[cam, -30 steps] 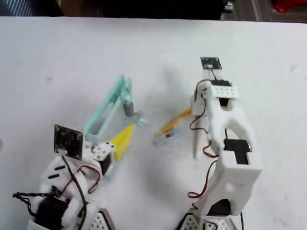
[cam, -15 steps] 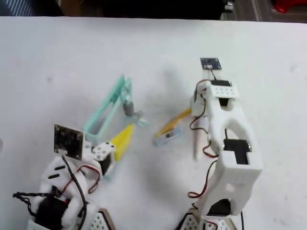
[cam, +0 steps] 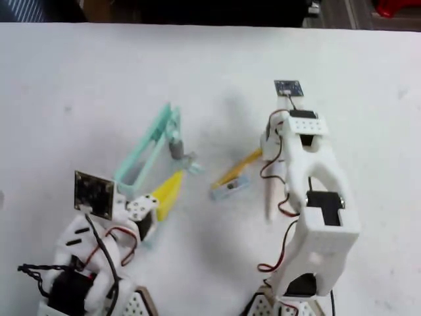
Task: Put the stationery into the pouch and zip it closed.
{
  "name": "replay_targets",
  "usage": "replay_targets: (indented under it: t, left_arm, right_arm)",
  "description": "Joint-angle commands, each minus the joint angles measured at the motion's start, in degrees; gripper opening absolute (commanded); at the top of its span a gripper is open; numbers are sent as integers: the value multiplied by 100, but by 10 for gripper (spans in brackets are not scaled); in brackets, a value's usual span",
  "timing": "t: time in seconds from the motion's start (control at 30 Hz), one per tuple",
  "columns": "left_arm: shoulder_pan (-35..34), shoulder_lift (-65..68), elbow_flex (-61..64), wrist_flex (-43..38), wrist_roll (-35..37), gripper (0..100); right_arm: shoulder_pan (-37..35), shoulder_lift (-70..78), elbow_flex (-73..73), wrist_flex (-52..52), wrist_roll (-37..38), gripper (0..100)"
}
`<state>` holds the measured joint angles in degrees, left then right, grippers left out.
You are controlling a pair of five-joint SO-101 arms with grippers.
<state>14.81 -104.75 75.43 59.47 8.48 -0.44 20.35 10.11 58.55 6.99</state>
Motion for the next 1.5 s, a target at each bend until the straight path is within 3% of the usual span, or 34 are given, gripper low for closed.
replay_targets:
  t: [0.0,0.23,0.37,0.63,0.8,1.07,1.27,1.47]
  left_arm:
    - [119,66,-141,62,26,255]
    - [119,75,-97,62,-360,255]
    - [119,75,-18,18,-360,255]
    - [119,75,-9,18,-360,255]
    - [119,75,-9,18,-352,255]
    - [453,75,9,62,-360,255]
    - [558,75,185,-79,-369,257]
    - [567,75,185,-97,-369,258]
  right_arm:
    - [31,-31,-158,66,-18,17]
    - [31,-75,-185,92,-18,17]
    - [-4,-576,-211,664,-26,17]
    - [-171,-3442,-642,2053,-18,17]
    - [-998,-5490,-993,2141,-62,17]
    - [-3116,-7565,-1029,963,-53,17]
    - [-3802,-7969,-1002,48,-62,17]
    - [-4382,-7451,-782,-1033,-62,17]
